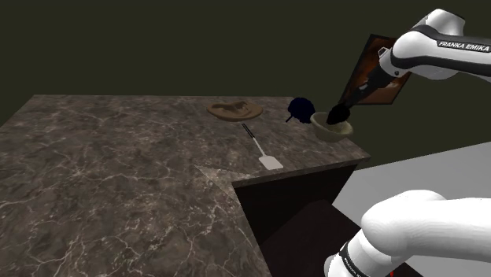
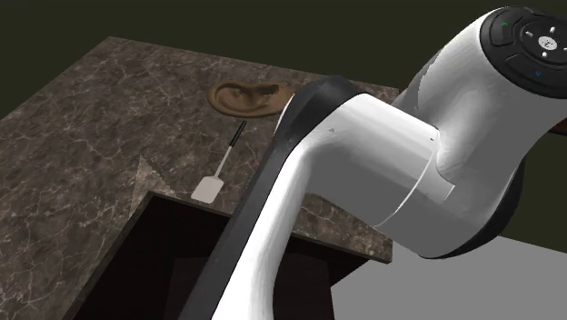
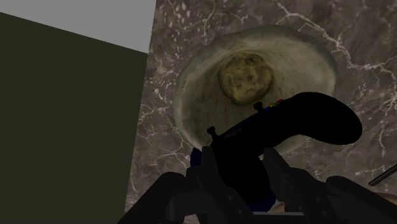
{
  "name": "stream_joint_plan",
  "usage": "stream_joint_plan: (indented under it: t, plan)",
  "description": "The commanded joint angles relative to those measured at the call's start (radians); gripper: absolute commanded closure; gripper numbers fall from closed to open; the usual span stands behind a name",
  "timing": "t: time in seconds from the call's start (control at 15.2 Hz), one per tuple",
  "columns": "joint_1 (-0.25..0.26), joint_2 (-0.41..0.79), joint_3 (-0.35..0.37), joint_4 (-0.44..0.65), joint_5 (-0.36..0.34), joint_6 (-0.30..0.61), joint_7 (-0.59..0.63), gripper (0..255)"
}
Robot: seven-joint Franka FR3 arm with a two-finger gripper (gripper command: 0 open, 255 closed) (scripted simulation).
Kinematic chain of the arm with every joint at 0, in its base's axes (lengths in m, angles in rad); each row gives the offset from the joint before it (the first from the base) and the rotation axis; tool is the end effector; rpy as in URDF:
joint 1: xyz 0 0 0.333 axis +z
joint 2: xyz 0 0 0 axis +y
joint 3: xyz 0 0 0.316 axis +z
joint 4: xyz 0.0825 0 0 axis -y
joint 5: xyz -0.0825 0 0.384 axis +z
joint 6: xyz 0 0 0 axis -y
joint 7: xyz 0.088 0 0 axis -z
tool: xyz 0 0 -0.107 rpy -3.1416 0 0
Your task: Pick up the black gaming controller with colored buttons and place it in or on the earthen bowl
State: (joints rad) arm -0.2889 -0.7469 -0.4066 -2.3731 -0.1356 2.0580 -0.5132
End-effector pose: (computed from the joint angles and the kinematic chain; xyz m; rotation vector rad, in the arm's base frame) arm 0.2617 -0.2743 0.5948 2.9880 -0.1431 0.6143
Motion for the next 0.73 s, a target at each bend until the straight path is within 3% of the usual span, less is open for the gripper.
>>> stream_joint_plan:
  t: [0.0,0.66]
  plan:
    - [0.003,0.005,0.004,0.03,0.004,-0.025,0.001,255]
    - [0.019,0.036,0.022,0.184,0.022,-0.148,0.008,255]
